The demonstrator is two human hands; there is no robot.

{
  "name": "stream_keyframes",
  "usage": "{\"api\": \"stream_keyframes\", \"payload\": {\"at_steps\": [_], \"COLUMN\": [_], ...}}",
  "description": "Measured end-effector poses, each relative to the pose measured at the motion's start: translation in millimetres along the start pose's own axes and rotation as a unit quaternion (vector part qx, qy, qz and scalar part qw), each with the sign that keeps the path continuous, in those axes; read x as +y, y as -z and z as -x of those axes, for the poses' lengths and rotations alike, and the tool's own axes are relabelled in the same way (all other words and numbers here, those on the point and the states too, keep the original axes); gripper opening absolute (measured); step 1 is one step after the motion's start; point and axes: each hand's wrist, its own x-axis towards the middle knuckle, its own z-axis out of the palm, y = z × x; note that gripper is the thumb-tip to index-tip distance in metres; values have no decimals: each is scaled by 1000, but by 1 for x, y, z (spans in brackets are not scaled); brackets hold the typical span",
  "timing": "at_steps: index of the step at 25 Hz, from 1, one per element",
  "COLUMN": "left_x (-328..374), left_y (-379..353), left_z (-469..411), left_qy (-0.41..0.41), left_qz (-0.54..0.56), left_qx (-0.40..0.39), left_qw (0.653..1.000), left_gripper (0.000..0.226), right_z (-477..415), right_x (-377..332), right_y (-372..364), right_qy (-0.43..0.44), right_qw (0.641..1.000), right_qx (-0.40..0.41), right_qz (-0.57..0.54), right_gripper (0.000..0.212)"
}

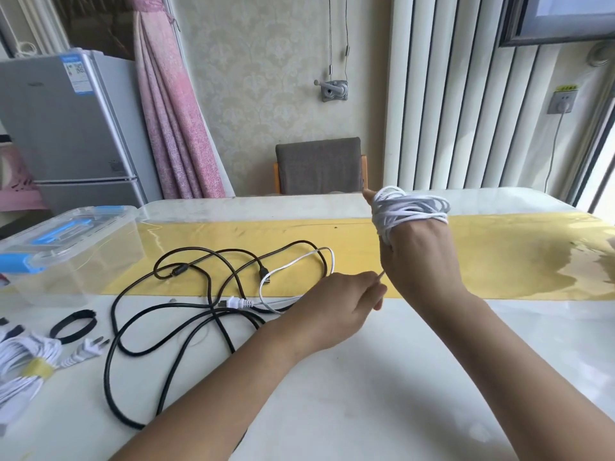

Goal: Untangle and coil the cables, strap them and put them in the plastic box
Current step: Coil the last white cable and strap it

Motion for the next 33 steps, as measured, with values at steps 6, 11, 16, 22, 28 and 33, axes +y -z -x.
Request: {"api": "stream_keyframes", "payload": {"at_steps": [6, 11, 16, 22, 28, 33], "left_x": [-3, -20, -37, -47, -30, -27], "left_y": [10, 33, 44, 35, 22, 18], "left_z": [5, 0, -6, -8, -7, -10], "left_qy": [-118, -58, -5, 54, 119, 98], "left_qz": [22, 187, 222, 152, 349, 414], "left_qx": [128, 286, 324, 240, 79, 52], "left_qw": [984, 938, 920, 957, 926, 903], "left_gripper": [35, 29, 28, 45, 63, 57], "right_z": [12, 9, 8, 11, 1, 2], "right_x": [28, 8, -16, -15, 7, -5], "right_y": [-22, -4, -4, -11, -6, -5], "right_qy": [-131, -309, -304, -227, -361, -414], "right_qw": [969, 708, 379, 218, 341, 442], "right_qx": [-196, -449, -434, -345, -189, -192], "right_qz": [-74, -449, -759, -884, -847, -772], "right_gripper": [16, 32, 73, 20, 12, 18]}}
